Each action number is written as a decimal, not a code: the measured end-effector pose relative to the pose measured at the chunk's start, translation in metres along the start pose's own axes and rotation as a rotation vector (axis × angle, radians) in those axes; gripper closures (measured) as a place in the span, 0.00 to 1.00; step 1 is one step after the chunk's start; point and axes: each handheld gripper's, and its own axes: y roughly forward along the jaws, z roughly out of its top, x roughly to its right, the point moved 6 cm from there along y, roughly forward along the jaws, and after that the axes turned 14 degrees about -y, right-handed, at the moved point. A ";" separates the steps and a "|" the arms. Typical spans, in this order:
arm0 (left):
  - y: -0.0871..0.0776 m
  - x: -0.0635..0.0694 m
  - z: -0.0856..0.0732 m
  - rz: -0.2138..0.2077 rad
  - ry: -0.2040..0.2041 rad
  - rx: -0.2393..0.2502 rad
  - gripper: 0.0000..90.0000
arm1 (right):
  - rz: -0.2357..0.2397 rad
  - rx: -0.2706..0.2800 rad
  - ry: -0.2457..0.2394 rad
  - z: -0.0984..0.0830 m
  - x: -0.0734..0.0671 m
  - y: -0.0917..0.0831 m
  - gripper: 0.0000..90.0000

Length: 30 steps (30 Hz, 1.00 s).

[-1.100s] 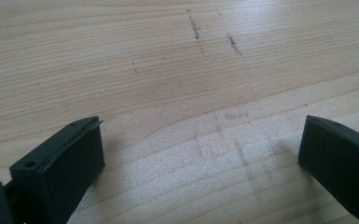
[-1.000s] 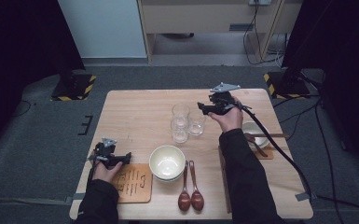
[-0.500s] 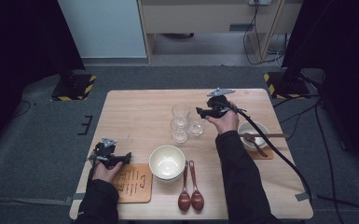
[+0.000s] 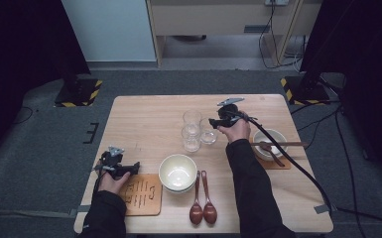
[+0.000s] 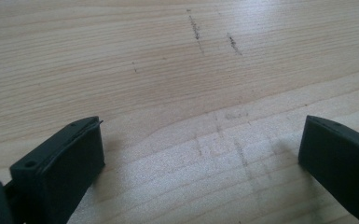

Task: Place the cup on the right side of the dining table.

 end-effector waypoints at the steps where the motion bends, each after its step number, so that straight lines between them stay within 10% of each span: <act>1: 0.000 0.000 0.000 0.000 0.000 0.000 0.00 | 0.002 -0.008 0.000 -0.001 0.000 0.002 0.57; 30: 0.000 0.000 0.000 0.000 0.000 0.000 0.00 | 0.013 -0.131 0.059 -0.019 0.002 0.033 0.79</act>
